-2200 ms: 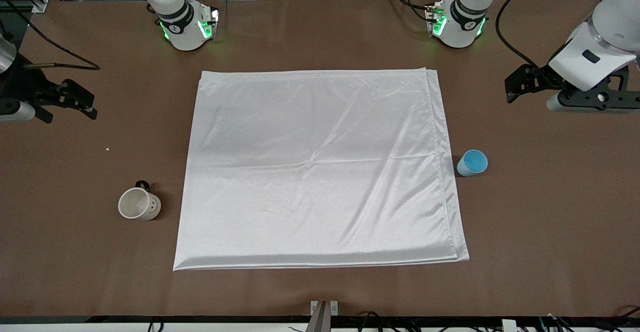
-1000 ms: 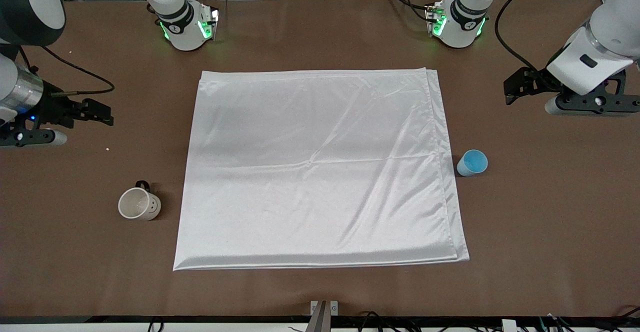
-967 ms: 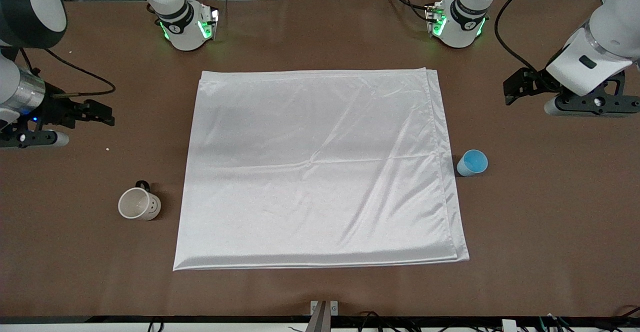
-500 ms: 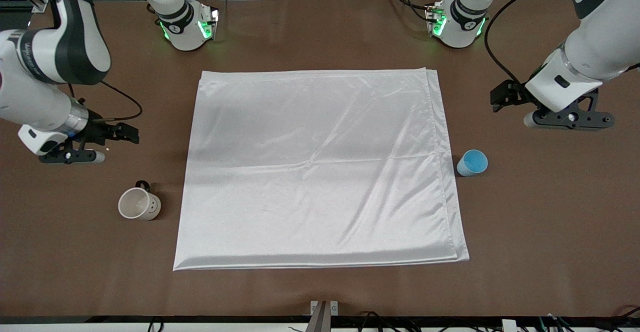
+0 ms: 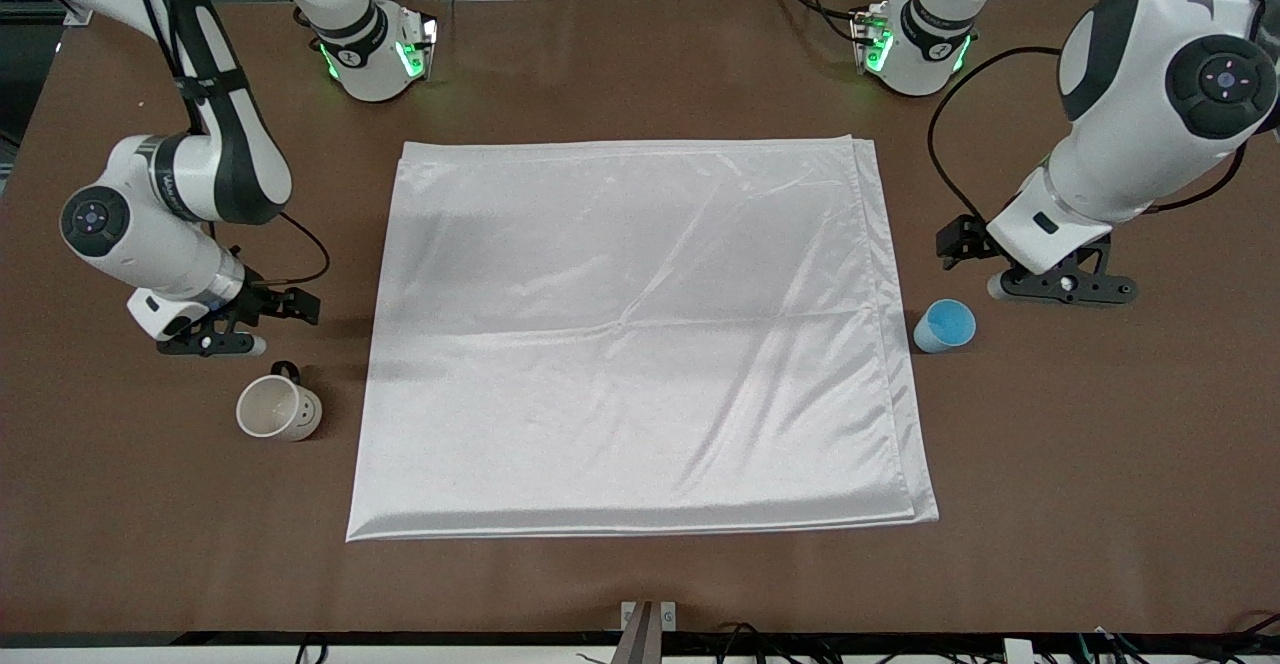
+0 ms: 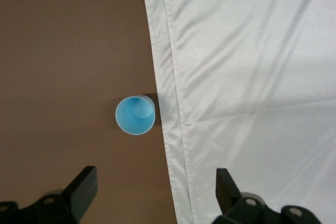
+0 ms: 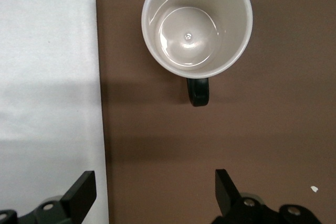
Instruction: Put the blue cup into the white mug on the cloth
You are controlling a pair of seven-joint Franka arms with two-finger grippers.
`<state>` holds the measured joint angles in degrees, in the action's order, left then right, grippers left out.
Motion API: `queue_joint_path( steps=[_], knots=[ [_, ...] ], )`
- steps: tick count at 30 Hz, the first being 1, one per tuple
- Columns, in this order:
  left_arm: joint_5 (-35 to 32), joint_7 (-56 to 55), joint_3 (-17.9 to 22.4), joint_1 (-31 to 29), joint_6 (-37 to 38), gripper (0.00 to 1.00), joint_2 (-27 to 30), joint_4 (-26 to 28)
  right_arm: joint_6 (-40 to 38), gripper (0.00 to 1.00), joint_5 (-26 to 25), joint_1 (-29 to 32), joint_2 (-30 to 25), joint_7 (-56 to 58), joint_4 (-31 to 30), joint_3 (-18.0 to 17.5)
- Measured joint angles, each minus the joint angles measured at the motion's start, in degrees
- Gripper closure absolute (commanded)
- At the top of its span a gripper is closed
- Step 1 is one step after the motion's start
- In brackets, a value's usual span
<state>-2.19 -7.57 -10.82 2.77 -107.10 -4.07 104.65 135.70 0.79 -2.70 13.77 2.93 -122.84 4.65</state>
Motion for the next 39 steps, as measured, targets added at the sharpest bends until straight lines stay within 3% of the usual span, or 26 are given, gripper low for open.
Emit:
queue_joint_path(
  steps=[23, 39],
  knots=[
    [-1.4, 0.2, 0.0, -0.1, -28.9, 0.0, 0.7, 23.5, 5.7, 0.08, 0.0, 0.6, 9.5, 0.0, 5.0, 0.0],
    [-2.7, 2.4, 0.1, -2.2, -37.7, 0.0, -3.4, 27.0, 5.8, 0.52, 0.0, 1.5, 12.6, 0.0, 8.3, 0.0]
  ],
)
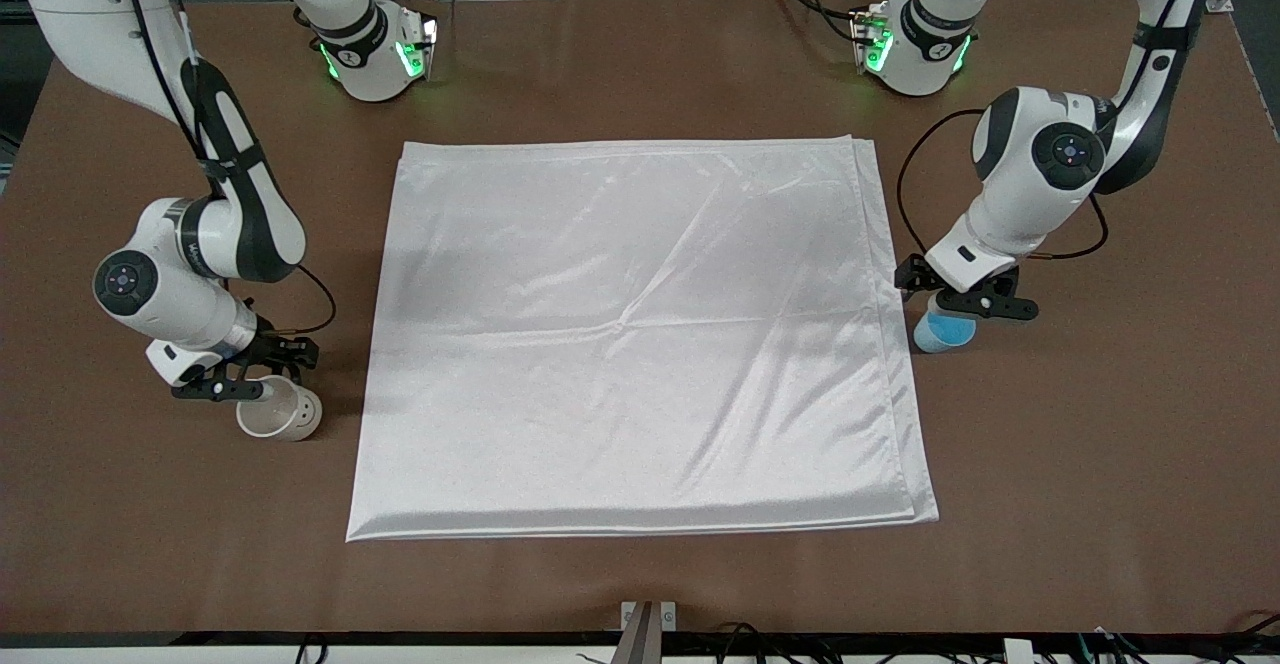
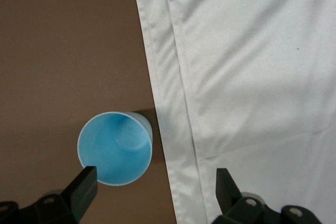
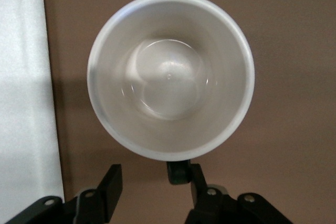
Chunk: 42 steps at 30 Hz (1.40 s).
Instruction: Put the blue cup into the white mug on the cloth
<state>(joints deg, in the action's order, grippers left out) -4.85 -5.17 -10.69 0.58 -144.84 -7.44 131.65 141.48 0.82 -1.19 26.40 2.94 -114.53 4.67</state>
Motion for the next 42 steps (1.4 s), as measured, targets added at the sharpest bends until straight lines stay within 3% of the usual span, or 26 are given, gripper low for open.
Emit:
queue_joint_path(
  steps=[9, 19, 20, 21, 23, 24, 25, 28, 35, 42],
  knots=[
    [-1.6, 0.1, 0.0, -0.7, -8.7, 0.0, -6.3, 0.4, 0.0, 0.99, 0.0, 0.1, 1.4, 0.0, 1.6, 0.0],
    [-4.0, 0.2, 0.2, -2.3, -11.2, 0.0, -10.3, 0.1, -0.4, 1.0, 0.0, -0.1, 1.3, 0.0, 3.7, -0.5],
    [-4.0, 0.3, 0.2, -2.4, -11.2, 0.06, -10.5, 0.0, -0.6, 1.0, 0.0, -0.2, 1.3, 0.0, 4.1, -0.8],
    [-4.0, 0.3, 0.2, -2.4, -11.2, 0.19, -10.7, 0.0, -1.0, 1.0, 0.0, -0.3, 1.1, 0.0, 4.6, -1.1],
    [-4.0, 0.3, 0.2, -2.6, -11.2, 0.59, -11.1, -0.2, -2.6, 1.0, 0.0, -0.5, 0.9, 0.0, 5.9, -1.8],
    [-4.0, 0.4, 0.2, -2.6, -11.2, 0.73, -11.2, -0.2, -3.6, 1.0, 0.0, -0.7, 0.7, 0.0, 6.6, -2.2],
    [-4.1, 0.5, 0.2, -2.7, -11.3, 0.83, -11.3, -0.3, -4.8, 1.0, 0.0, -0.9, 0.6, 0.0, 7.5, -2.6],
    [-4.1, 1.3, 0.2, -2.9, -11.3, 1.0, -11.5, -0.4, -9.4, 1.0, 0.0, -1.6, 0.2, -0.2, 10.8, -4.1],
    [-4.2, 1.7, 0.2, -3.1, -11.3, 1.0, -11.6, -0.6, -17.0, 1.0, 0.1, -3.4, -0.8, -2.6, 18.5, -8.0],
    [-4.3, 1.7, 0.2, -3.0, -11.3, 1.0, -11.9, -0.7, -19.2, 1.0, 0.1, -9.4, -0.9, -9.4, 22.2, -9.1]
  ],
)
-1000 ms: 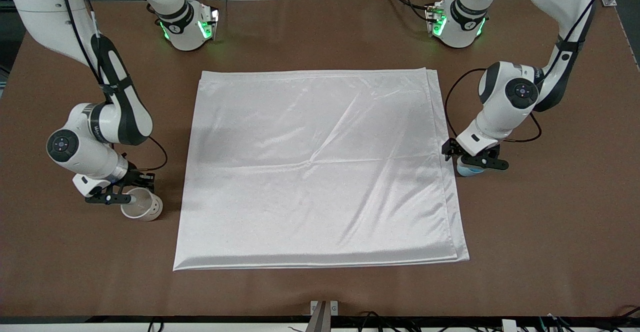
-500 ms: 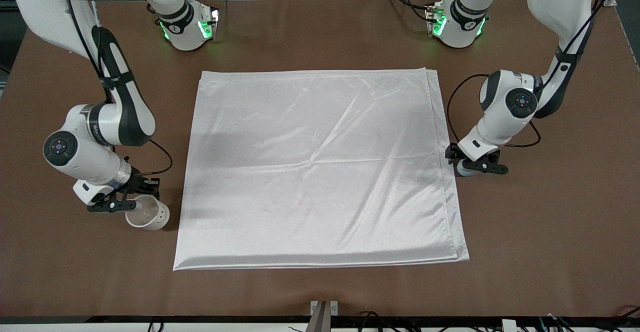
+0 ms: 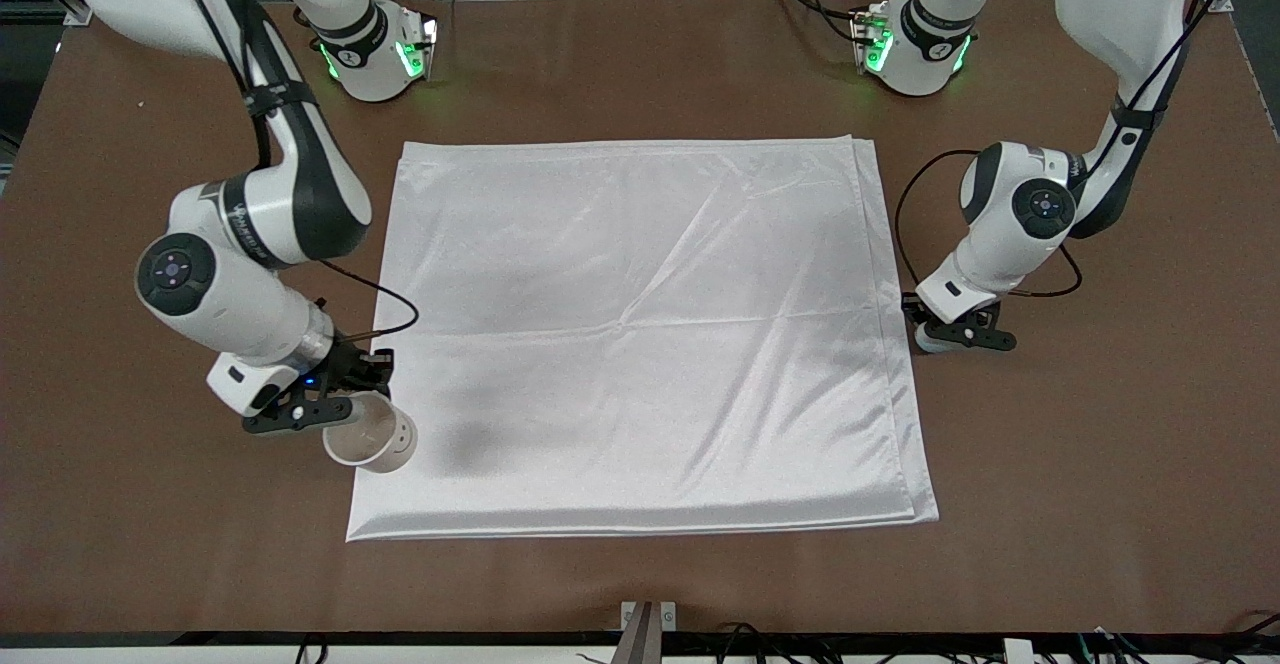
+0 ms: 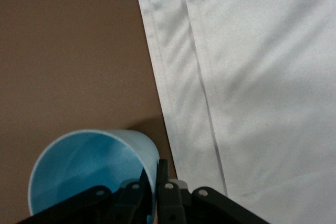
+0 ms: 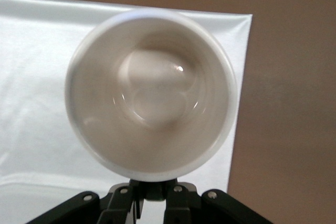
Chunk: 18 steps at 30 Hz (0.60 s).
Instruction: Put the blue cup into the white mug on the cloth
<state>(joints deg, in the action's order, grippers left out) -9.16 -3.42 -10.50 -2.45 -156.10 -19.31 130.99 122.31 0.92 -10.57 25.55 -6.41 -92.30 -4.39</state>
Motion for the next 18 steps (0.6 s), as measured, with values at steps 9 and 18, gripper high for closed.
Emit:
queue_joint_path(
  steps=[9, 18],
  knots=[
    [-0.1, 0.0, 0.0, 0.0, 0.0, 1.0, 0.0, -0.2, -4.1, 1.0, 0.0, -11.1, 0.8, -10.9, 3.4, -0.2],
    [-0.1, 0.0, 0.0, -0.2, -0.1, 1.0, 0.5, -1.2, -4.0, 1.0, 0.0, -22.0, 5.0, -20.7, 5.9, -0.1]
  ],
)
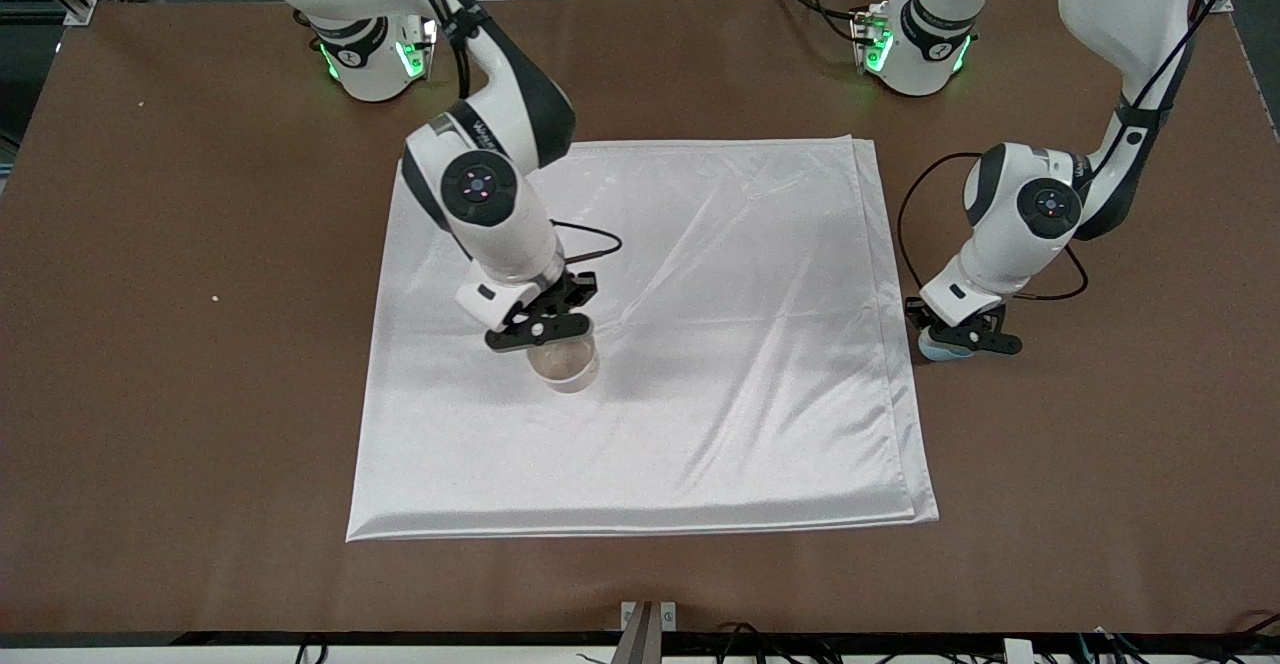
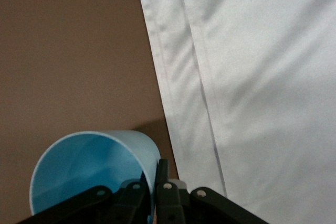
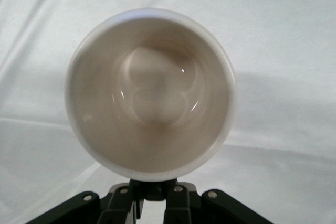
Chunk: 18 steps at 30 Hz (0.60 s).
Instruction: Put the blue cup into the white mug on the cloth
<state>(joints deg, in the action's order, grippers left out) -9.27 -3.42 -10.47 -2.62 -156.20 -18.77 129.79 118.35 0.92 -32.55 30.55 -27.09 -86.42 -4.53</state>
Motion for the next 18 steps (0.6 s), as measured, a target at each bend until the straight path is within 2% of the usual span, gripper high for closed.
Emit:
queue_joint_path(
  steps=[9, 18],
  knots=[
    [-0.1, 0.1, 0.0, -1.6, 2.0, 1.0, 4.0, -0.4, 0.4, 1.0, 0.0, -7.1, 6.0, -4.6, 4.3, 0.1],
    [-0.1, 0.1, -0.4, -1.8, 9.8, 1.0, 12.0, -1.1, 4.5, 1.0, 0.0, -10.6, 9.9, -5.8, 6.0, 0.2]
  ],
)
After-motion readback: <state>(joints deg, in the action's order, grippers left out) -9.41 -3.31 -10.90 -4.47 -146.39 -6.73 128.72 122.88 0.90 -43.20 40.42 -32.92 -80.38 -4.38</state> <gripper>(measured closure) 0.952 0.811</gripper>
